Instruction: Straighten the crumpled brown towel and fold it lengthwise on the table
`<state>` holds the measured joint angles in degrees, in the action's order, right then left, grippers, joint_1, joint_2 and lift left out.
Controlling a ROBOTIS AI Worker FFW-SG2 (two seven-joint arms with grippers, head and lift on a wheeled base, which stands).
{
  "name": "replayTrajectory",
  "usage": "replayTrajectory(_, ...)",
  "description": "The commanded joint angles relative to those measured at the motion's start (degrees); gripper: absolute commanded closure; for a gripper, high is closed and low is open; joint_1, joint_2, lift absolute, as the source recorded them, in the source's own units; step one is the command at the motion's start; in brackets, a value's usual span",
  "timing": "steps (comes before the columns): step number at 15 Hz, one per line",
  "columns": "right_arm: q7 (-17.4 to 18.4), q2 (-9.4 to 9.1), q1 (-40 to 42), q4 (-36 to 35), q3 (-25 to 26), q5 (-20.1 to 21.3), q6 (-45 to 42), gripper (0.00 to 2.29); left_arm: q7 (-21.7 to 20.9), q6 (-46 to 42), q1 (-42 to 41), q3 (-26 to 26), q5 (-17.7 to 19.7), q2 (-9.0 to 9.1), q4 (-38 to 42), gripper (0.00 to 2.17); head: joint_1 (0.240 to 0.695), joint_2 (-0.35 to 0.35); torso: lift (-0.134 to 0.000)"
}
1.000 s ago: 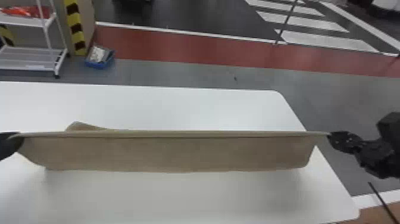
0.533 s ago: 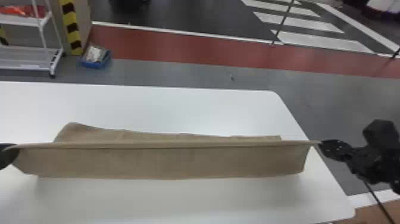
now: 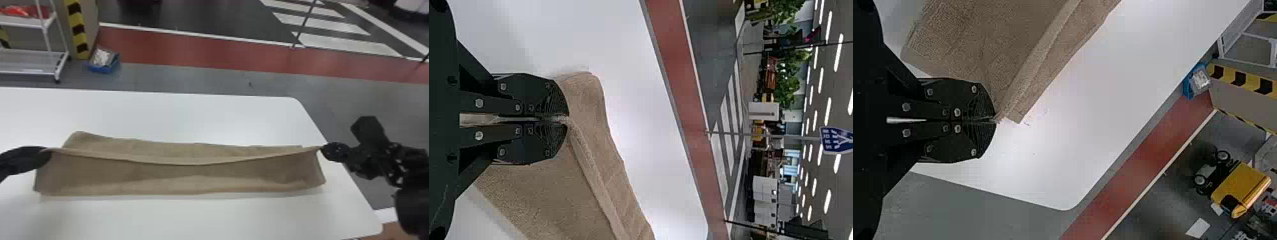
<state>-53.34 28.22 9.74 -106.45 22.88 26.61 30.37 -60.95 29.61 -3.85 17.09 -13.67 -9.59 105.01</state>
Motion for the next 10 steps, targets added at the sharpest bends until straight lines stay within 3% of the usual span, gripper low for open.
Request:
replayTrajectory(1,-0.6,-0.01,-2.3,1.9,-1.6,0.9,0.4,2.07,0.1,2.3,3.2,-1.8,-1.5,-0.25,-2.6,1.09,0.695,-0.257,-0.12)
replayTrajectory(5,-1.1,0.08,-4.8,5.2,-4.0,2.6,0.7,2.07,0.5,6.2,9.2,-5.1,-5.9,-0.52,-8.3,1.08,0.695,-0.247,-0.12)
replayTrajectory(10,-1.1,0.08,-7.3,10.3,-4.8,4.3,0.7,2.07,1.4,6.4,12.6,-5.3,-7.6,-1.05,-12.8,1.07,0.695,-0.236,-0.12)
